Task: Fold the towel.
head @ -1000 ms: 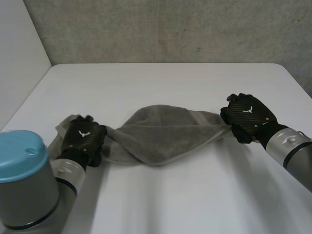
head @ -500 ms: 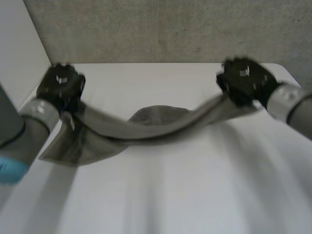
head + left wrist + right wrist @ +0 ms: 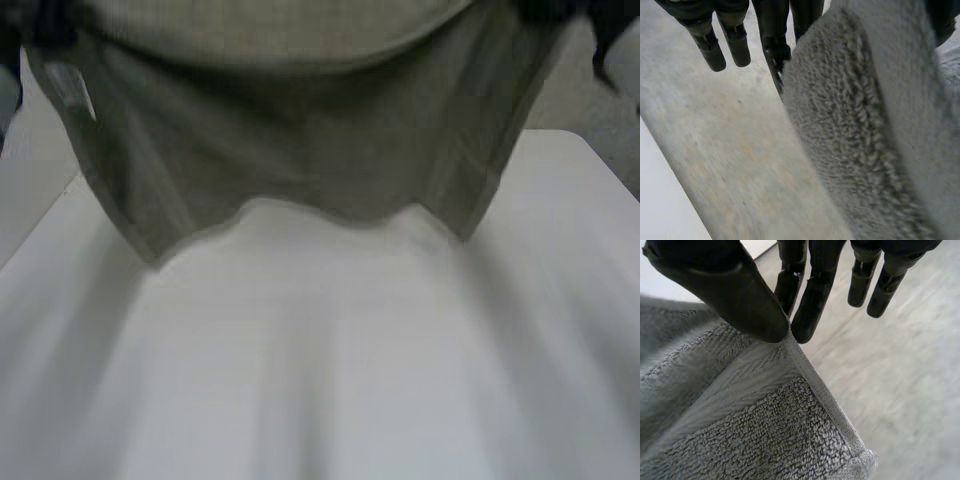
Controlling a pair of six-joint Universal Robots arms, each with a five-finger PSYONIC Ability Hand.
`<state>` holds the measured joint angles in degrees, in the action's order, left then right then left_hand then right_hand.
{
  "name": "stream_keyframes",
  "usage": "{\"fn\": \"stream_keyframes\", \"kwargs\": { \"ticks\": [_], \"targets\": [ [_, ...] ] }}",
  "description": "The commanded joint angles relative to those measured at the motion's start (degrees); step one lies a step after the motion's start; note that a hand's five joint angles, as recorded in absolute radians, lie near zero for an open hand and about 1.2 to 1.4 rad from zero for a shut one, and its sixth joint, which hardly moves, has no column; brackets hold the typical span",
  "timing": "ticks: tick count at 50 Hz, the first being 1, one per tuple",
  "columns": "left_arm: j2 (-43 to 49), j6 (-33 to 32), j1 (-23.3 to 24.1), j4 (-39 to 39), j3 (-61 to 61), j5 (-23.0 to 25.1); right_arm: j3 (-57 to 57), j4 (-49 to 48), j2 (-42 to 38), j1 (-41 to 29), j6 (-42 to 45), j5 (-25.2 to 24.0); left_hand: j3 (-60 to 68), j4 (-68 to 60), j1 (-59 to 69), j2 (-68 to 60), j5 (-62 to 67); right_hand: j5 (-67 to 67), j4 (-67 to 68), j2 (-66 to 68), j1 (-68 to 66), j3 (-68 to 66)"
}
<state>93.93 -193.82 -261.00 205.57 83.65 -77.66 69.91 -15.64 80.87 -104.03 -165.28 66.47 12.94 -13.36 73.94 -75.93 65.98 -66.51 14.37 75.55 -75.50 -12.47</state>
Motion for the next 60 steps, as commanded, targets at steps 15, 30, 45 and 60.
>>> {"fn": "stream_keyframes", "kwargs": {
  "ticks": [15,30,45,60],
  "targets": [
    [-10.4,-0.9,-4.0,-3.8,33.2,11.6,33.4,11.3,13.1,7.4,17.7,-9.3,-2.9,3.4,6.1,-4.1,4.0,-3.5,-4.4,4.5,-4.5,2.5],
    [-24.1,1.2,-7.2,-14.2,29.6,11.6,29.3,15.9,20.9,8.0,9.9,-8.5,-2.9,3.4,6.1,-4.1,4.0,-3.5,-4.4,4.5,-4.5,2.5],
    [-12.1,2.2,-8.8,-16.9,23.1,11.5,18.6,26.3,8.7,7.5,12.4,-6.4,-2.9,3.4,6.1,-4.1,4.0,-3.5,-4.4,4.5,-4.5,2.5],
    [20.4,2.7,-0.8,-25.8,-11.4,2.4,-5.7,14.4,-10.9,2.9,9.1,4.7,-2.9,3.4,6.1,-4.1,4.0,-3.5,-4.4,4.5,-4.5,2.5]
  ]
}}
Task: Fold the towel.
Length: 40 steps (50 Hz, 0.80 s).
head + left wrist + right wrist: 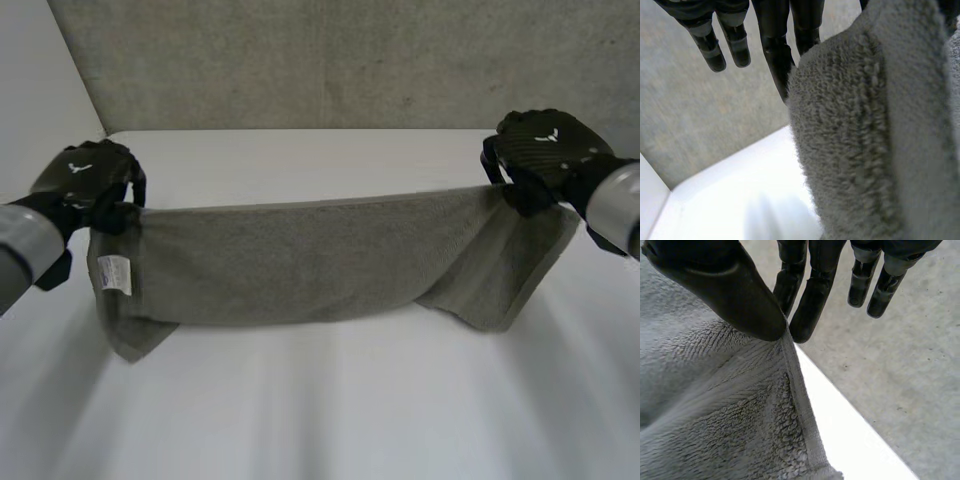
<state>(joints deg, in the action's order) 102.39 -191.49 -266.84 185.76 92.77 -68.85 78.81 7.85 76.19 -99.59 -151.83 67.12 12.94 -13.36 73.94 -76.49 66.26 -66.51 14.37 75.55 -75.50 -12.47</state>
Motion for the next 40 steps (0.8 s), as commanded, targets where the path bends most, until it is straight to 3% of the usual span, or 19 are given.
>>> {"fn": "stream_keyframes", "kwargs": {
  "ticks": [1,4,6,8,12,28,36,40],
  "targets": [
    [12.0,0.4,5.0,-6.0,-20.5,-6.4,-14.6,-9.1,-6.2,-1.6,-4.4,4.1,-2.9,3.4,6.1,-3.5,3.7,-3.5,-4.4,4.4,-4.5,2.5],
    [10.4,1.4,6.7,-6.7,-29.8,-8.2,-23.4,-12.7,-4.9,-2.5,-10.6,6.9,-2.9,3.4,6.1,-3.5,3.7,-3.5,-4.4,4.4,-4.5,2.5],
    [2.3,5.3,6.6,-3.0,-33.3,-8.2,-26.3,-14.2,-3.0,-2.6,-14.5,7.9,-2.9,3.4,6.1,-3.5,3.7,-3.5,-4.4,4.4,-4.5,2.5],
    [-0.8,7.9,6.3,0.2,-33.2,-8.1,-28.2,-16.7,-1.2,-2.4,-19.6,7.9,-2.9,3.4,6.1,-3.5,3.7,-3.5,-4.4,4.4,-4.5,2.5],
    [-2.2,12.0,6.0,7.1,-29.3,-6.3,-26.2,-17.1,-1.3,-2.7,-20.2,6.6,-2.9,3.4,6.1,-3.5,3.7,-3.5,-4.4,4.4,-4.5,2.5],
    [-1.4,3.2,3.5,8.7,-4.7,-2.6,0.6,-17.9,2.7,-1.1,-10.9,2.3,-2.9,3.4,6.1,-3.5,3.7,-3.5,-4.4,4.4,-4.5,2.5],
    [-2.3,2.3,1.2,11.3,7.9,3.4,15.4,-18.4,5.0,3.5,-8.2,-6.7,-2.9,3.4,6.1,-3.5,3.7,-3.5,-4.4,4.4,-4.5,2.5],
    [-5.4,2.3,0.3,10.6,10.3,4.2,20.5,-17.9,12.4,5.6,-7.9,-9.2,-2.9,3.4,6.1,-3.5,3.7,-3.5,-4.4,4.4,-4.5,2.5]
  ]
}}
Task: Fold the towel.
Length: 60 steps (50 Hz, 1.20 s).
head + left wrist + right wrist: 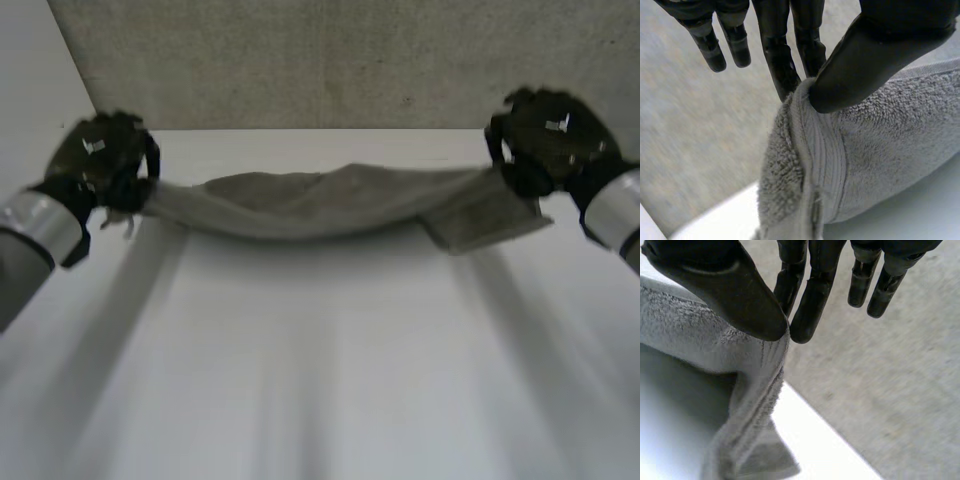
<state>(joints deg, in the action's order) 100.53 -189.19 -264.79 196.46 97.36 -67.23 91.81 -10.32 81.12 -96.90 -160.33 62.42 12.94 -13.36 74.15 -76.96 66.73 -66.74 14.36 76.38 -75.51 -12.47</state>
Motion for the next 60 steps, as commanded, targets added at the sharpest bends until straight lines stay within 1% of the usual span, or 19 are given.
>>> {"fn": "stream_keyframes", "kwargs": {
  "ticks": [1,2,5,6,10,15,21,27,29,33,35,36,38,39,40,44,49,55,60],
  "targets": [
    [-6.5,0.1,-2.0,-0.8,6.6,2.9,8.1,0.6,10.3,3.3,-0.1,-4.3,-2.9,3.4,5.8,-3.0,3.3,-3.3,-4.4,3.6,-4.5,2.5],
    [-6.5,0.1,-2.0,-0.8,6.6,2.9,8.1,0.6,10.3,3.3,-0.1,-4.3,-2.9,3.4,5.8,-3.0,3.3,-3.3,-4.4,3.6,-4.5,2.5],
    [-12.0,0.5,-3.6,-3.5,8.0,3.8,9.2,2.6,18.5,4.4,-1.1,-4.4,-2.9,3.4,5.8,-3.0,3.3,-3.3,-4.4,3.6,-4.5,2.5],
    [-15.2,0.7,-4.9,-5.7,8.6,5.2,9.2,2.6,18.5,4.4,-1.1,-4.4,-2.9,3.4,5.8,-3.0,3.3,-3.3,-4.4,3.6,-4.5,2.5],
    [-21.3,1.8,-6.0,-10.4,8.8,7.6,7.6,8.2,23.5,5.9,-4.5,-4.8,-2.9,3.4,5.8,-3.0,3.3,-3.3,-4.4,3.6,-4.5,2.5],
    [-24.9,3.7,-7.4,-13.2,8.9,9.0,5.7,10.7,24.6,6.9,-5.6,-4.9,-2.9,3.4,5.8,-3.0,3.3,-3.3,-4.4,3.6,-4.5,2.5],
    [-23.3,4.5,-8.1,-13.4,9.1,9.1,5.7,11.0,21.8,8.7,-4.9,-5.7,-2.9,3.4,5.8,-3.0,3.3,-3.3,-4.4,3.6,-4.5,2.5],
    [-13.4,3.2,-6.8,-13.0,6.7,8.4,4.7,10.7,15.3,8.5,-1.9,-5.7,-2.9,3.4,5.8,-3.0,3.3,-3.3,-4.4,3.6,-4.5,2.5],
    [-10.7,2.8,-6.8,-12.9,5.2,8.3,2.9,10.7,8.7,8.3,2.3,-5.6,-2.9,3.4,5.8,-3.0,3.3,-3.3,-4.4,3.6,-4.5,2.5],
    [-3.1,1.6,-6.5,-12.8,0.0,7.8,-0.2,10.8,3.1,8.3,5.4,-4.5,-2.9,3.4,5.8,-3.0,3.3,-3.3,-4.4,3.6,-4.5,2.5],
    [-0.6,1.5,-5.9,-12.8,-2.0,7.6,-3.4,10.7,-2.2,8.0,6.9,-3.9,-2.9,3.4,5.8,-3.0,3.3,-3.3,-4.4,3.6,-4.5,2.5],
    [-0.6,1.5,-5.9,-12.8,-2.0,7.6,-3.4,10.7,-2.2,8.0,6.9,-3.9,-2.9,3.4,5.8,-3.0,3.3,-3.3,-4.4,3.6,-4.5,2.5],
    [4.7,1.3,-4.1,-12.8,-6.5,5.6,-4.9,10.6,-4.7,7.4,7.0,-3.5,-2.9,3.4,5.8,-3.0,3.3,-3.3,-4.4,3.6,-4.5,2.5],
    [4.8,1.3,-4.1,-12.8,-6.6,5.6,-6.3,10.5,-6.6,6.6,7.1,-3.2,-2.9,3.4,5.8,-3.0,3.3,-3.3,-4.4,3.6,-4.5,2.5],
    [7.9,1.1,-3.4,-12.8,-9.2,3.8,-7.5,10.4,-8.4,5.8,7.1,-2.4,-2.9,3.4,5.8,-3.0,3.3,-3.3,-4.4,3.6,-4.5,2.5],
    [15.5,0.9,-2.7,-13.3,-15.9,-0.4,-9.5,9.4,-11.9,4.5,7.3,-0.9,-2.9,3.4,5.8,-3.0,3.3,-3.3,-4.4,3.6,-4.5,2.5],
    [20.2,-1.1,-1.5,-12.9,-19.5,-1.0,-10.5,3.9,-17.0,2.7,7.1,1.2,-2.9,3.4,5.8,-3.0,3.3,-3.3,-4.4,3.6,-4.5,2.5],
    [25.0,-5.7,-0.7,-12.5,-22.3,-1.1,-10.8,1.2,-20.0,1.3,7.1,2.6,-2.9,3.4,5.8,-3.0,3.3,-3.3,-4.4,3.6,-4.5,2.5],
    [28.3,-7.2,-0.2,-11.6,-24.7,-1.3,-12.0,-1.0,-23.0,0.8,7.1,3.5,-2.9,3.4,5.8,-3.0,3.3,-3.3,-4.4,3.6,-4.5,2.5]
  ]
}}
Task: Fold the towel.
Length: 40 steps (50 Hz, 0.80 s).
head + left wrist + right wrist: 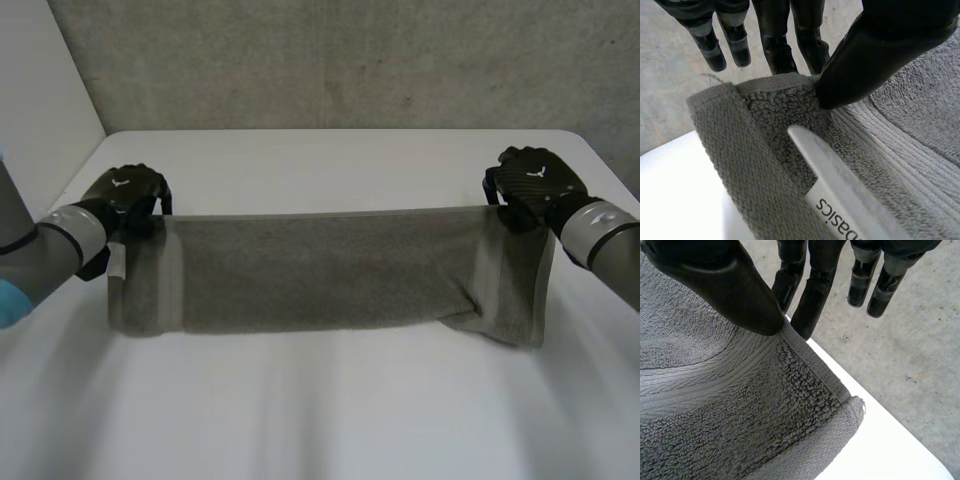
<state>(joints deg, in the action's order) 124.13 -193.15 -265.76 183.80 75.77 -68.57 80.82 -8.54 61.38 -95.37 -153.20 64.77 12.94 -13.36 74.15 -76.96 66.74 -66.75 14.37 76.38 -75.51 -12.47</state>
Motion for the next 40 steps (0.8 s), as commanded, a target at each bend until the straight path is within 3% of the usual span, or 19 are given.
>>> {"fn": "stream_keyframes", "kwargs": {
  "ticks": [1,13,14,15,16,17,18,19,20,25,40],
  "targets": [
    [5.5,-3.2,0.9,1.7,-3.7,0.0,-1.0,-2.8,-3.3,-0.7,0.0,1.1,-2.9,3.4,5.8,-3.0,3.3,-3.2,-4.4,3.6,-4.5,2.5],
    [8.5,-3.2,1.6,7.4,-5.2,0.0,-2.0,-7.3,-8.3,-0.7,0.0,1.3,-2.9,3.4,5.8,-3.0,3.3,-3.2,-4.4,3.6,-4.5,2.5],
    [8.5,-3.2,1.8,8.0,-5.0,0.0,-2.0,-7.3,-8.9,-0.7,0.1,1.2,-2.9,3.4,5.8,-3.0,3.3,19.3,-4.4,-19.0,18.1,2.5],
    [8.4,-3.2,2.0,8.4,-4.8,-0.2,-2.0,-7.3,-8.9,-0.7,0.1,1.2,-2.9,3.4,5.8,-3.0,3.3,19.6,-4.4,-19.2,18.3,2.5],
    [8.4,-3.2,2.0,8.4,-4.8,-0.2,-2.0,-7.3,-9.4,-0.8,0.1,1.4,-2.9,3.4,5.8,-3.0,3.3,50.7,-4.4,-50.3,49.5,2.5],
    [8.1,-3.2,2.0,8.3,-4.7,-0.3,-2.0,-7.3,-9.5,-0.8,0.0,1.8,-2.9,3.4,-24.1,26.9,-26.7,66.8,-4.4,-66.4,65.5,2.5],
    [8.1,-3.2,2.0,8.3,-4.7,-0.3,-2.0,-7.3,-9.5,-0.8,0.0,1.8,-2.9,3.4,-24.4,27.2,-27.0,66.8,-4.4,-66.4,65.5,2.5],
    [7.7,-3.2,2.2,8.0,-4.5,-0.4,-2.0,-7.3,-9.3,-0.8,-0.1,2.5,-2.9,3.4,-52.1,54.9,-54.6,66.8,-4.4,-66.4,65.5,2.5],
    [7.4,-3.1,2.5,7.9,-4.4,-0.6,-2.0,-7.3,-9.3,-0.8,-0.1,2.5,-2.9,3.4,-63.8,66.6,-66.4,66.8,-4.4,-66.4,65.5,2.5],
    [4.3,-3.0,3.1,7.9,-2.5,-1.0,-0.9,-7.2,-2.8,-0.7,-1.8,5.3,-2.9,3.4,-63.6,66.4,-66.2,66.8,-4.4,-66.4,65.5,2.5],
    [-12.8,-2.5,3.3,7.6,11.8,-0.6,10.4,-3.9,16.4,-0.2,-4.1,5.2,-2.9,3.4,-63.6,66.4,-66.2,66.8,-4.4,-66.4,65.5,2.5]
  ]
}}
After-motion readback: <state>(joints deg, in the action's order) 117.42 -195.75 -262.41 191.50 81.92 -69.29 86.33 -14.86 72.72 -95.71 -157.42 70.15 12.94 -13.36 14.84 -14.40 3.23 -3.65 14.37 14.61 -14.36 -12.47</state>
